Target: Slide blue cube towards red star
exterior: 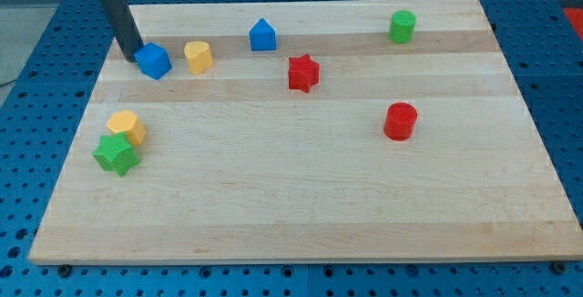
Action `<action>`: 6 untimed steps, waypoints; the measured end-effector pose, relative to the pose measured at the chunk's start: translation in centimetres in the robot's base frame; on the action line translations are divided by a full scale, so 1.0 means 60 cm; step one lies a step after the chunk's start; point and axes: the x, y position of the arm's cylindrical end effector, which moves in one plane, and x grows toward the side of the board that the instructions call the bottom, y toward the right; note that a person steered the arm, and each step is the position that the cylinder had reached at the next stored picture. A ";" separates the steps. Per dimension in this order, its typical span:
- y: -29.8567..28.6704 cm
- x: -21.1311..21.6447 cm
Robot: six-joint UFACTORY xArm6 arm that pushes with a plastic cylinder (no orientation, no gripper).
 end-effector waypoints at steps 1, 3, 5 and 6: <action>0.068 0.084; 0.065 0.066; 0.040 0.018; 0.153 0.053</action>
